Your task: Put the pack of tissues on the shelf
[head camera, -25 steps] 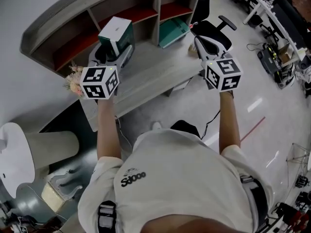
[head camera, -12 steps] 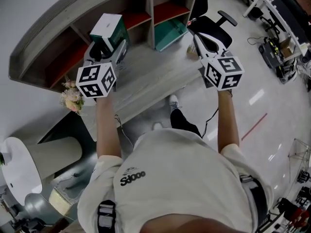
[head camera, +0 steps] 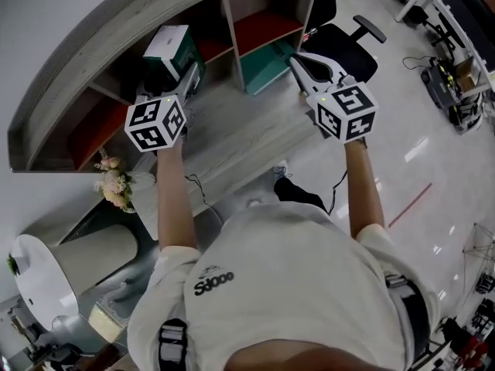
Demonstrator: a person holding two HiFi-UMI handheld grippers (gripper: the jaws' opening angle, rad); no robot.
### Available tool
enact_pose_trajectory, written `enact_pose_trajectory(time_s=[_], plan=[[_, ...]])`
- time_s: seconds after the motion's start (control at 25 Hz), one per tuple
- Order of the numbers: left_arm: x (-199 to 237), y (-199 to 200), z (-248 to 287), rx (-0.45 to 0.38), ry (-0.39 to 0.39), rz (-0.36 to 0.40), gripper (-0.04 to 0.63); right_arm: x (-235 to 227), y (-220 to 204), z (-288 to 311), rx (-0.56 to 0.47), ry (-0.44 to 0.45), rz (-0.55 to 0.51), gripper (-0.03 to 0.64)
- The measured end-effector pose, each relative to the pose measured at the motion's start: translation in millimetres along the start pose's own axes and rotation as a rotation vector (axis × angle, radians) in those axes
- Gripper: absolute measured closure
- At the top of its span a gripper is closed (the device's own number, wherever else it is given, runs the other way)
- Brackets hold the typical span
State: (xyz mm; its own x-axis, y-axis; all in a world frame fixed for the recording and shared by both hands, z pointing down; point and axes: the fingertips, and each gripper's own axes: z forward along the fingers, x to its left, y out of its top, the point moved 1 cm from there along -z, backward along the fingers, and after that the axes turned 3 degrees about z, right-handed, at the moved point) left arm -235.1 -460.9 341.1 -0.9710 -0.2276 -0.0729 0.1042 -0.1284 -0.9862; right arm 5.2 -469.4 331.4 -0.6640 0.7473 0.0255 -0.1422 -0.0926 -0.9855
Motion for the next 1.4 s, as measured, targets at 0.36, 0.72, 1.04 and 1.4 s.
enact_pose_trajectory(time_s=[0.36,0.72,1.04,1.4], plan=[[13.7,-5.5,62.6,-0.001,0.002,0.001,0.23,-45.2,-2.6,36.6,-0.058,0.029,0.067,0.611],[19.9,-4.4,102.5,0.006,-0.119,0.019,0.23,-68.5,-4.6,56.9,-0.091,0.023,0.058,0.611],[24.3,-0.9,133.7,0.011,-0.174,0.019,0.23,-75.7,-16.8,66.3,-0.05,0.026,0.055,0.611],[23.6,-2.4,152.5,0.009,-0.338,-0.062,0.216,-84.4,-33.9,75.4,-0.006,0.013,0.064,0.611]])
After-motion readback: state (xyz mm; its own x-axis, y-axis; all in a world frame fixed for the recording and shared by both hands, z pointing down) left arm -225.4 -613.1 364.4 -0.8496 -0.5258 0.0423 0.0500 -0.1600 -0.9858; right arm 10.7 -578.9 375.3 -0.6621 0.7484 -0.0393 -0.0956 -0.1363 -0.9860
